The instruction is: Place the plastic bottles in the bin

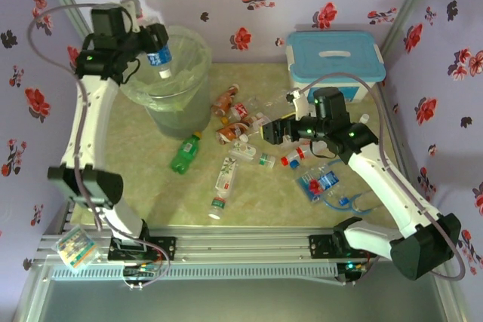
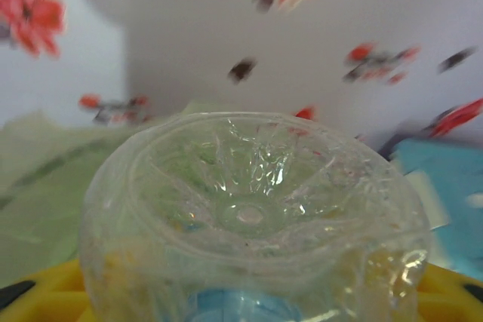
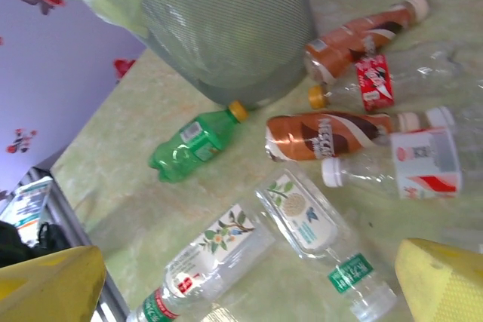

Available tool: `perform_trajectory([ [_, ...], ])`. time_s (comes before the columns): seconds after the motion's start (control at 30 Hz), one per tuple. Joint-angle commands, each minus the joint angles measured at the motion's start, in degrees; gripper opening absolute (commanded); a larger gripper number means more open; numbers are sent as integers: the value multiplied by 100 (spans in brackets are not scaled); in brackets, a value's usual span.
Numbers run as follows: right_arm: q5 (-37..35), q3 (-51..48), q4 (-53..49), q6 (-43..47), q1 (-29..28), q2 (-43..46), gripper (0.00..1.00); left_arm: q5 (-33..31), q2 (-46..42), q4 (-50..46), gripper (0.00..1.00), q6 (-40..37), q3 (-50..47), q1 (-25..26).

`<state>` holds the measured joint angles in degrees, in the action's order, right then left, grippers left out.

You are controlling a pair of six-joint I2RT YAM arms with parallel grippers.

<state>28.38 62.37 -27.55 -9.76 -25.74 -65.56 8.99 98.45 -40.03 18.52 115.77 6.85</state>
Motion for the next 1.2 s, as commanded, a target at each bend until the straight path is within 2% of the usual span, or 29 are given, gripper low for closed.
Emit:
perform_trajectory([
  [0.0,-539,10,-362,245,42,122,99,-559,254,-771,23,-630,-91,27],
  [0.43,-1008,-83,-594,396,42,-54,99,-780,1269,-954,20,-1081,-494,280],
  [0.73,-1095,-142,-611,484,39,-99,99,-1049,1645,-1001,19,-1157,-652,345],
  [0.8,-1099,-146,-602,479,42,-109,99,-1083,1732,-1067,25,-1173,-608,367],
  [0.87,-1171,-154,-615,443,40,-98,99,-1084,1772,-1081,41,-1179,-614,372],
  [0.97,-1257,-134,-680,396,66,-81,99,-1084,1774,-1086,56,-1199,-598,403],
  [1.17,-1325,-137,-769,283,180,-75,99,-1083,1741,-1156,67,-1219,-453,421],
])
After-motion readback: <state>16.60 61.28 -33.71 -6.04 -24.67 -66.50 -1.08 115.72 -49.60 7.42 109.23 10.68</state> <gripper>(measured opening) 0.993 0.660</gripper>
